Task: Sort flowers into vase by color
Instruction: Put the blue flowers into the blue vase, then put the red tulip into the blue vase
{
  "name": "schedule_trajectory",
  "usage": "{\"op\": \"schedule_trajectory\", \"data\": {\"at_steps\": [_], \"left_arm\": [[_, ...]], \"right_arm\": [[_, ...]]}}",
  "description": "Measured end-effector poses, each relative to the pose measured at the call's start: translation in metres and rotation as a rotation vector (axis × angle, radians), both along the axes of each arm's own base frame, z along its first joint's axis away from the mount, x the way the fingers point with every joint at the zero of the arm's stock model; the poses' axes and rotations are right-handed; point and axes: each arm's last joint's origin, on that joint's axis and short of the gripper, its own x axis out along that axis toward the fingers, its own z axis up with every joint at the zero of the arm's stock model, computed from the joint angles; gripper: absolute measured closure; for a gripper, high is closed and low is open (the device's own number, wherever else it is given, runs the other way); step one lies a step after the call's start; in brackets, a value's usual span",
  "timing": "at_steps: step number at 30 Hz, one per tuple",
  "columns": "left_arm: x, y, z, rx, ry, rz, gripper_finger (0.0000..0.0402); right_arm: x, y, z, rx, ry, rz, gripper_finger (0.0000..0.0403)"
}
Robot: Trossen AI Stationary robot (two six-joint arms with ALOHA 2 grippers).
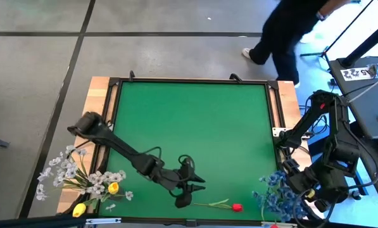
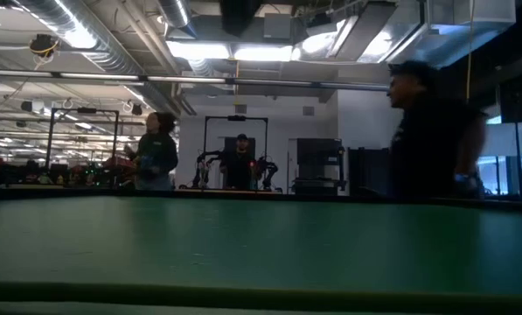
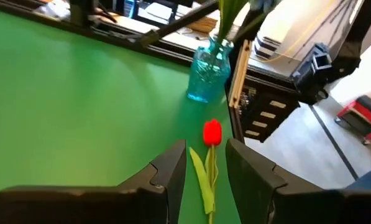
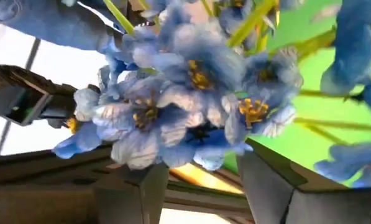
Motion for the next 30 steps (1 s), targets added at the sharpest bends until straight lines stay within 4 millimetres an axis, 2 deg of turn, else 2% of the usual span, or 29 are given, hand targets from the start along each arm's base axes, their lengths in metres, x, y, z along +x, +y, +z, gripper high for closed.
{"op": "schedule_trajectory", "data": {"at_steps": [5, 12, 16, 20, 24, 30], "left_arm": [[0.028, -0.017, -0.017, 0.069, 0.002, -0.072, 0.0291], [0.074, -0.042, -0.041, 0.152, 0.014, -0.131, 0.0287], [0.09, -0.043, -0.055, 0.141, 0.059, -0.11, 0.0256], [0.094, -0.043, -0.062, 0.134, 0.08, -0.139, 0.0207], [0.085, -0.047, -0.072, 0.21, 0.179, -0.23, 0.0169], [0.07, -0.062, -0.085, 0.33, 0.228, -0.322, 0.0168]], "right_arm": [[-0.001, 0.0, 0.0, 0.022, 0.061, -0.028, 0.0203], [-0.007, -0.003, 0.005, 0.049, 0.24, -0.016, 0.012], [-0.011, -0.013, 0.012, 0.01, 0.332, -0.117, 0.0091], [-0.014, -0.022, 0.019, -0.035, 0.388, -0.208, 0.0088], [-0.017, -0.03, 0.023, -0.082, 0.43, -0.281, 0.0097], [-0.017, -0.035, 0.027, -0.093, 0.416, -0.35, 0.0104]]}}
